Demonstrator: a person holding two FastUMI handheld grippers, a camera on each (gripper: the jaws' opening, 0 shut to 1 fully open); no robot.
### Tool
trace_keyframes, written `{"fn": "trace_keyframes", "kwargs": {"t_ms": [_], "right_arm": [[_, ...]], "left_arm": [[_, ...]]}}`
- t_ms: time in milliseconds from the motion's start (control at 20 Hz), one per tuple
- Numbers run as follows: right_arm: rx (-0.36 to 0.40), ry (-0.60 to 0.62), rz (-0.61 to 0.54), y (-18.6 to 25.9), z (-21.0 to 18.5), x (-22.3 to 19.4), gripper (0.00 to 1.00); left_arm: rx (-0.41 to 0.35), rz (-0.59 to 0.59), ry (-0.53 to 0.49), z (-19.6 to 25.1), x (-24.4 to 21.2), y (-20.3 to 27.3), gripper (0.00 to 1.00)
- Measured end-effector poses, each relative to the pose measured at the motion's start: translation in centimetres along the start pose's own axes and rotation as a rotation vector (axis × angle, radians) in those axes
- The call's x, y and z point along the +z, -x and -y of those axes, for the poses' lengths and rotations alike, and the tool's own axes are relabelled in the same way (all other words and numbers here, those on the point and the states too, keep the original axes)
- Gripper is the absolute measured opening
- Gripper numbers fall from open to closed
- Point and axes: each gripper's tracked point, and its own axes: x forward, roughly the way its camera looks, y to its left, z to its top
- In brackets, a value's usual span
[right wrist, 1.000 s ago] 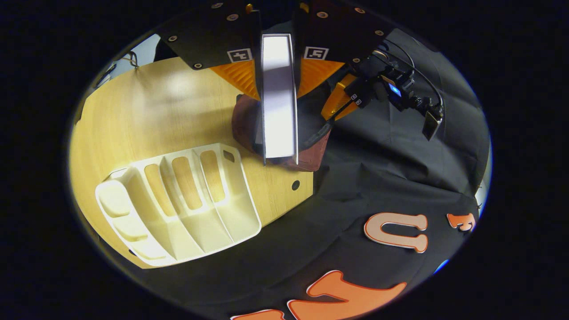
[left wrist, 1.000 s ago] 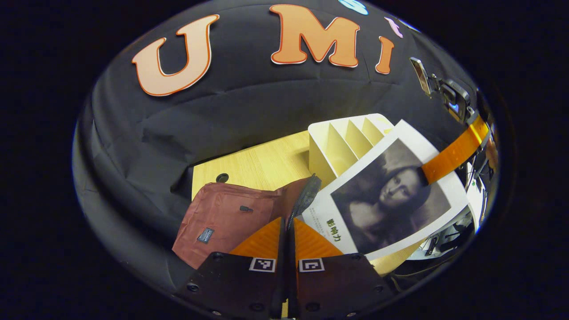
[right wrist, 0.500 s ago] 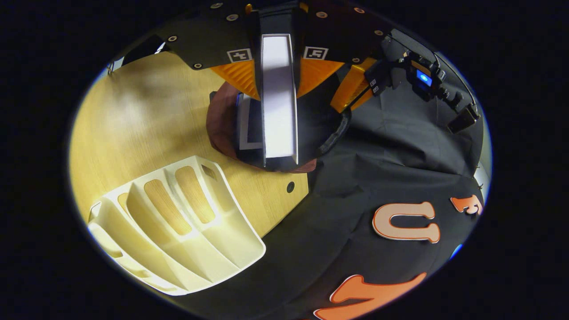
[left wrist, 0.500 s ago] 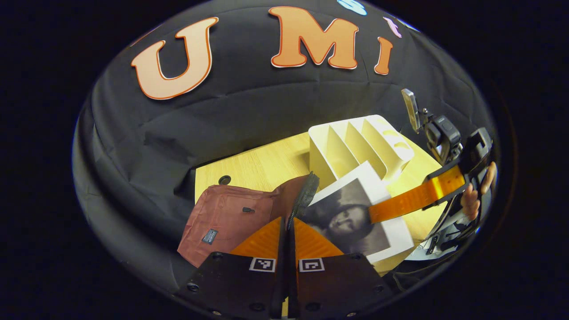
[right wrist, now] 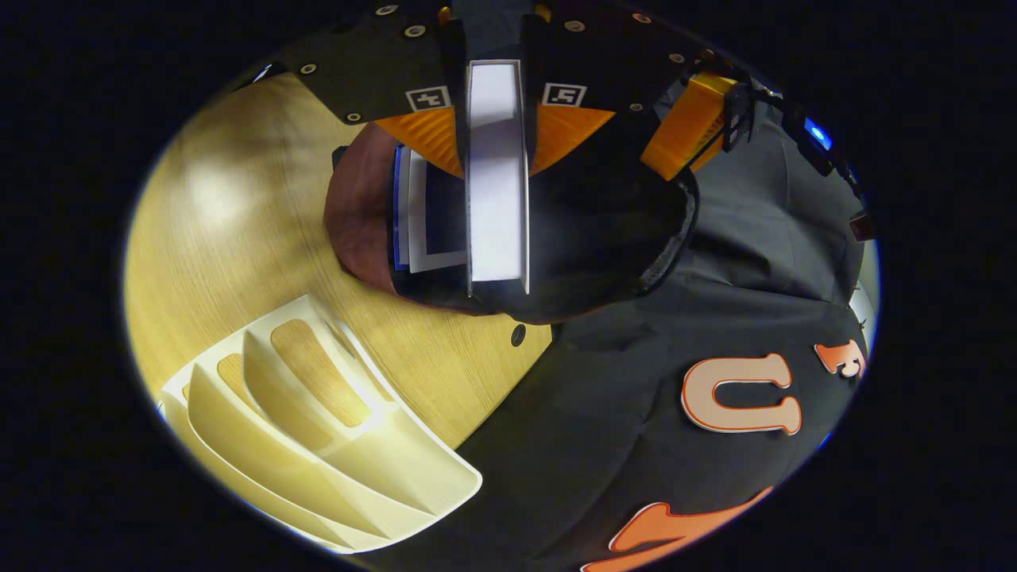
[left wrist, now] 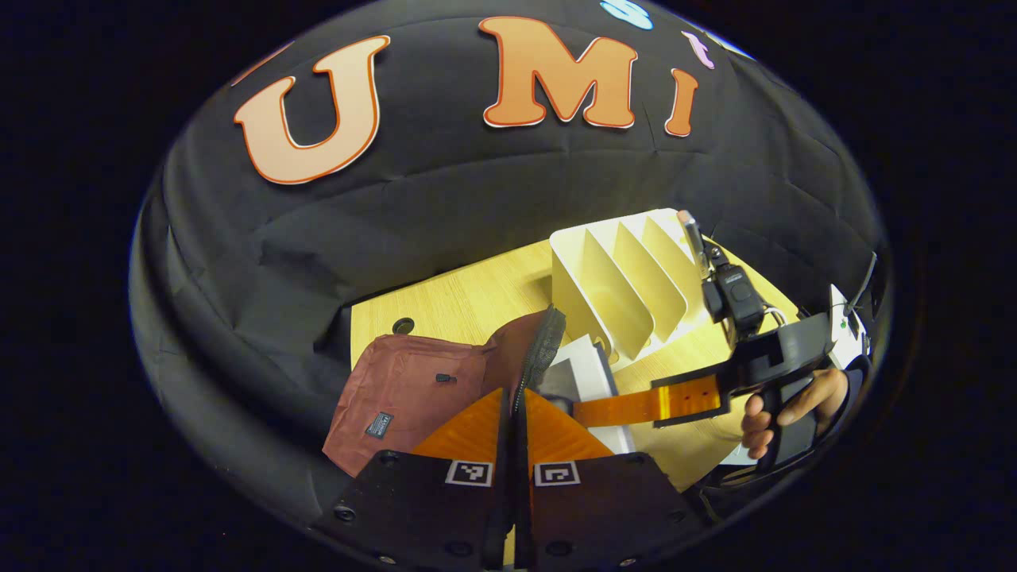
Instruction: Open the schoolbag, grab two books from the bookshelf and put them into the schoolbag.
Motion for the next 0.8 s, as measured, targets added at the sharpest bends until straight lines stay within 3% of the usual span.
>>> {"fn": "trace_keyframes", "kwargs": {"t_ms": [650,700,800], "right_arm": [[0.019,0.046,-0.033,-7.4,-0.6,-1.4,0.29],[-0.012,0.059,-0.026,-7.9,-0.3,-1.3,0.29],[-0.085,0.133,-0.02,-8.3,0.5,-1.1,0.42]], "left_arm": [[0.0,0.018,-0.03,0.4,0.6,1.0,0.05],[0.003,0.018,-0.026,0.4,0.6,0.9,0.05],[0.007,0.016,-0.019,0.1,0.4,0.9,0.05]]}}
